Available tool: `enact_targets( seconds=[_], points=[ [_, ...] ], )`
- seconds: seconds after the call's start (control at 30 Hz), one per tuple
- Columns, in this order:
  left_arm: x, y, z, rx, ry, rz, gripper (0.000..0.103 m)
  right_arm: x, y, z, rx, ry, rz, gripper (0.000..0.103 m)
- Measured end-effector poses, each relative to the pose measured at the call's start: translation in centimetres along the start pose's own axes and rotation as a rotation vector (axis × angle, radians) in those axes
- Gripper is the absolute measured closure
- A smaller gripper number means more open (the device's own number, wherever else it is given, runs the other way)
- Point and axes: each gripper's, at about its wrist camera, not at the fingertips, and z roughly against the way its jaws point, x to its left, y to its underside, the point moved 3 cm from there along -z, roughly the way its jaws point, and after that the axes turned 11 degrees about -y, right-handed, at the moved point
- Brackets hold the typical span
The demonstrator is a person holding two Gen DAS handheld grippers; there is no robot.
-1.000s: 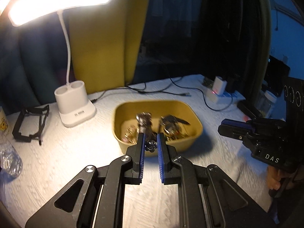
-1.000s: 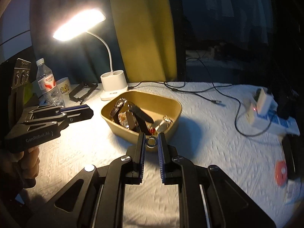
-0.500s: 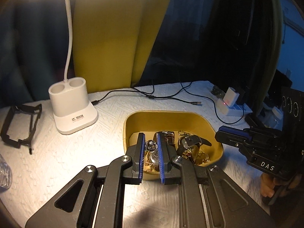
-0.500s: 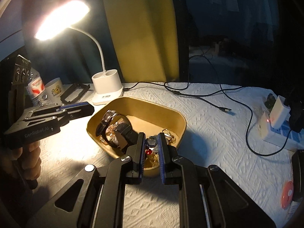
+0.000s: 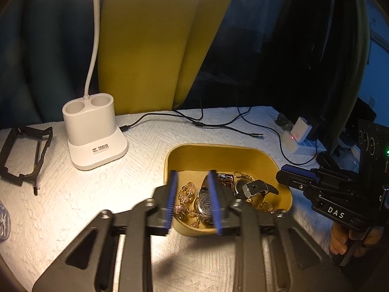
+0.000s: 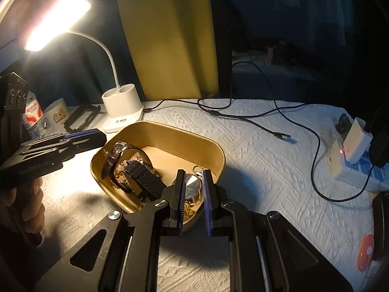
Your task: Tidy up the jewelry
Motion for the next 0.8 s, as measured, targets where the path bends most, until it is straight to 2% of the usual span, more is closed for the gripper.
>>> enact_targets(
  seconds=[0.17, 0.23, 0.4, 0.8],
  points=[
    [-0.3, -0.1, 0.8, -0.015, -0.001, -0.003, 0.064, 0.0, 0.2, 0.7, -0.004, 0.017, -0.018, 0.080],
    [-0.4, -0.1, 1.1, -0.017, 0.001, -0.001, 0.056, 0.1, 0.4, 1.1, -0.006, 0.022, -0.021, 0.078],
    [-0.4, 0.3, 2.4, -0.025, 0.003, 0.008, 0.047, 0.6, 0.8, 2.1, -0.008, 0.032, -0.024, 0.073],
    [-1.6, 1.9, 6.2, -0.045, 0.037, -0.012, 0.045, 2.8, 2.8, 5.3, -0.030, 0.057, -0.031, 0.070]
  ],
)
